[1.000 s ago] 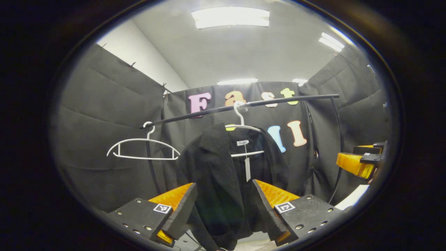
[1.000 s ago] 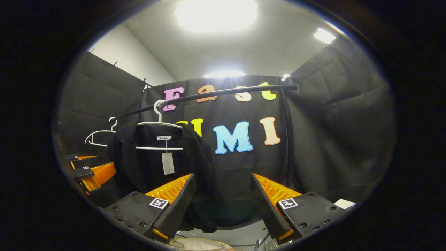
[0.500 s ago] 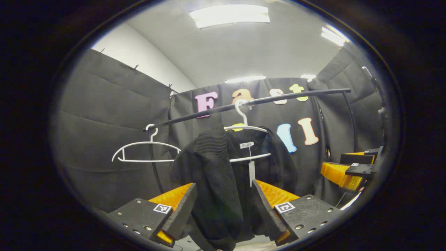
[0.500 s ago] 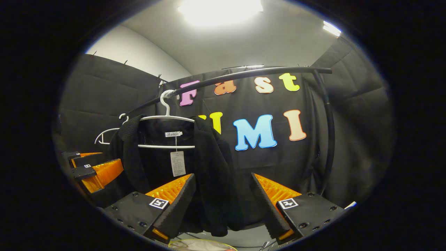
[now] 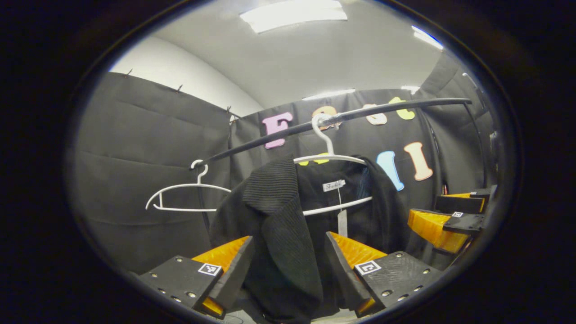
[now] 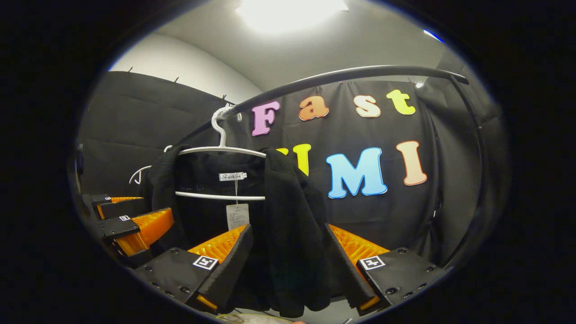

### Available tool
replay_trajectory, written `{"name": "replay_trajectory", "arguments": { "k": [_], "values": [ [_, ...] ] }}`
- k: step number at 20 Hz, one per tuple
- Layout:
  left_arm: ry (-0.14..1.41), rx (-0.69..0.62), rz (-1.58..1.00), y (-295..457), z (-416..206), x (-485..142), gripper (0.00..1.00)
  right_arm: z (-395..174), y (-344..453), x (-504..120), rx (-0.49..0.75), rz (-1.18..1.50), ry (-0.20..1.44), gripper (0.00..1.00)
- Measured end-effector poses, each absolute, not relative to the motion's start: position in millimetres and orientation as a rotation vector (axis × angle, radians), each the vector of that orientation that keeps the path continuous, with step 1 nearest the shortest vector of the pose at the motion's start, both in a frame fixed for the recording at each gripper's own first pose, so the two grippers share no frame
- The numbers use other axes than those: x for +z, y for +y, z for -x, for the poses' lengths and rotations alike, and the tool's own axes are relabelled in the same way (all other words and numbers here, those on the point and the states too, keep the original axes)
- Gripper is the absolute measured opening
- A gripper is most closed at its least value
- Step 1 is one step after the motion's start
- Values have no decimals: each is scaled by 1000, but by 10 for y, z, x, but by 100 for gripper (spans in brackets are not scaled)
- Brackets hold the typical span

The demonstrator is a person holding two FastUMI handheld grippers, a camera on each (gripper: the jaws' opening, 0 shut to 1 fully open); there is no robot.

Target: Grasp the clothes on the hanger with both hands and then place them into the laundry hamper below.

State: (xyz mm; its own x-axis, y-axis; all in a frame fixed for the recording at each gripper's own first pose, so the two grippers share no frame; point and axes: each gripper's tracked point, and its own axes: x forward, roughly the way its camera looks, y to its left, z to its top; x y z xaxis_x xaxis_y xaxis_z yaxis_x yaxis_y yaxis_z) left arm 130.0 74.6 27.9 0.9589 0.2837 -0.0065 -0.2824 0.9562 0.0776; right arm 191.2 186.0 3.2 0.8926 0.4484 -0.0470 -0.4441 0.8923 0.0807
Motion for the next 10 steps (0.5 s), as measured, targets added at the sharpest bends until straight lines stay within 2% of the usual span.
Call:
{"name": "replay_trajectory", "arguments": {
  "k": [9, 10],
  "values": [
    [49, 363, -84, 847, -1610, 182, 92, -2440, 2244, 42, 529, -119, 74, 98],
    [50, 372, -89, 864, -1629, 182, 92, -2470, 2279, 41, 534, -119, 72, 94]
  ]
}}
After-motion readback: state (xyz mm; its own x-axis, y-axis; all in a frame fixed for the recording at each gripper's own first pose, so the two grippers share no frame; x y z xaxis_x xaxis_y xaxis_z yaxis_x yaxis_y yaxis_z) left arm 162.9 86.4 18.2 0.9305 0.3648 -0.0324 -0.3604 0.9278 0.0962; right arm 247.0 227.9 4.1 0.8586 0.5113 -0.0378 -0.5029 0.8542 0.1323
